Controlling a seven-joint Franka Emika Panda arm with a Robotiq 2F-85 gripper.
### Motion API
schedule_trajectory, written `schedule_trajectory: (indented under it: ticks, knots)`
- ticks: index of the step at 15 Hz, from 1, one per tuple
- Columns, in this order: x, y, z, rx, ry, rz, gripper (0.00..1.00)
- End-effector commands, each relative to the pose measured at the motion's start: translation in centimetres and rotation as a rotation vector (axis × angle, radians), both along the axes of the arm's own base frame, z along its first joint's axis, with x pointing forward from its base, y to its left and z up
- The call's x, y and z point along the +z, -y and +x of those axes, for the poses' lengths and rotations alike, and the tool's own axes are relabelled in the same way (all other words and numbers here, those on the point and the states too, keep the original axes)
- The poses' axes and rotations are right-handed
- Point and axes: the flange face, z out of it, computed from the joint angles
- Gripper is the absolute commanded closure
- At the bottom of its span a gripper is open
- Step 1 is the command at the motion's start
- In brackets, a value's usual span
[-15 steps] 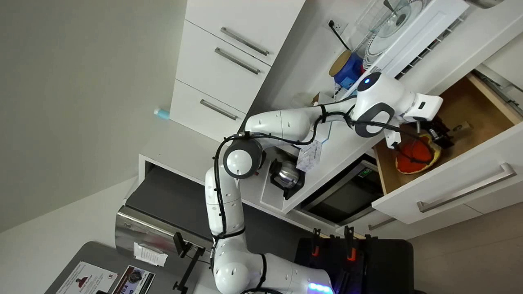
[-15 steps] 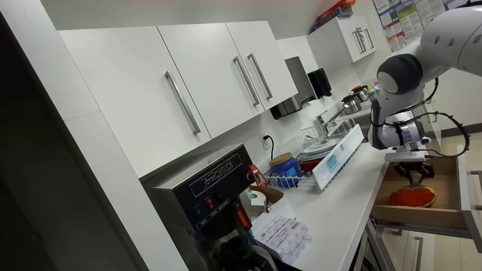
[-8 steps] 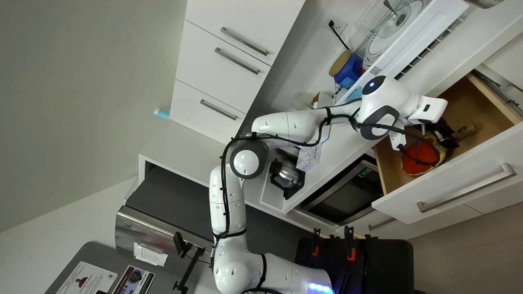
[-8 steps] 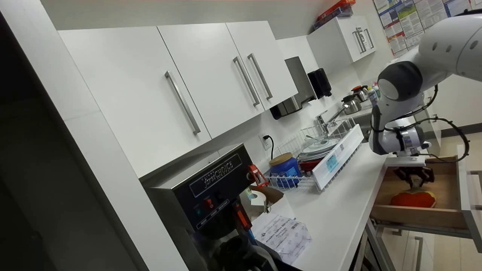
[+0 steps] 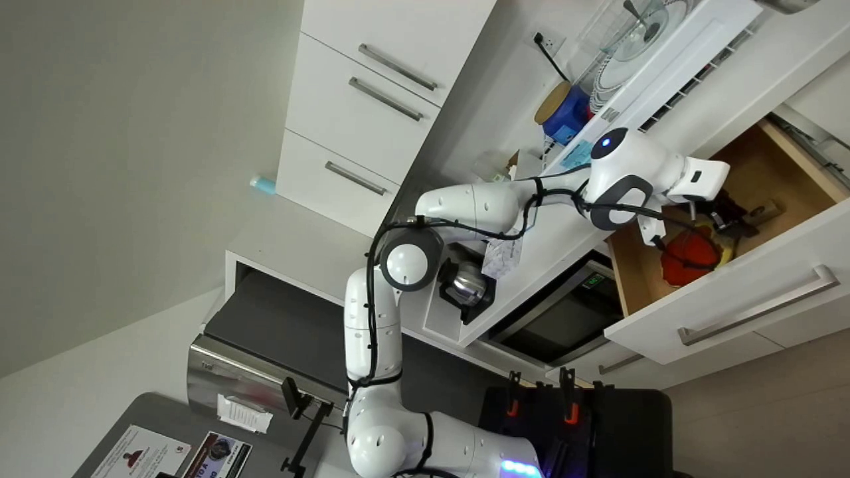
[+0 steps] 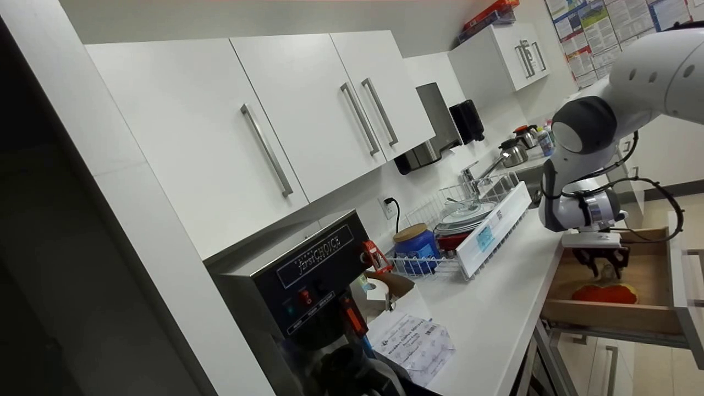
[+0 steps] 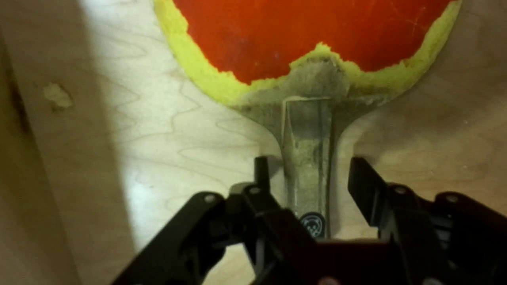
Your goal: Take the paddle from the counter and place it in the drawer
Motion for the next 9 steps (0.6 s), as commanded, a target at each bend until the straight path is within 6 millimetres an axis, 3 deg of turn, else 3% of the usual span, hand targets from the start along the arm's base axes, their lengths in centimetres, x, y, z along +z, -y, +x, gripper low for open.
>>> schedule_trajectory:
  ticks: [1, 3, 9]
  knots:
    - [3.2, 0.3, 0.0, -0.030, 0.018, 0.013, 0.12]
    - [5.4, 0.7, -0.4, -0.036, 0.015, 0.018, 0.00]
    - [12.7, 1.4, -2.9, -0.052, -0.065, 0.078, 0.00]
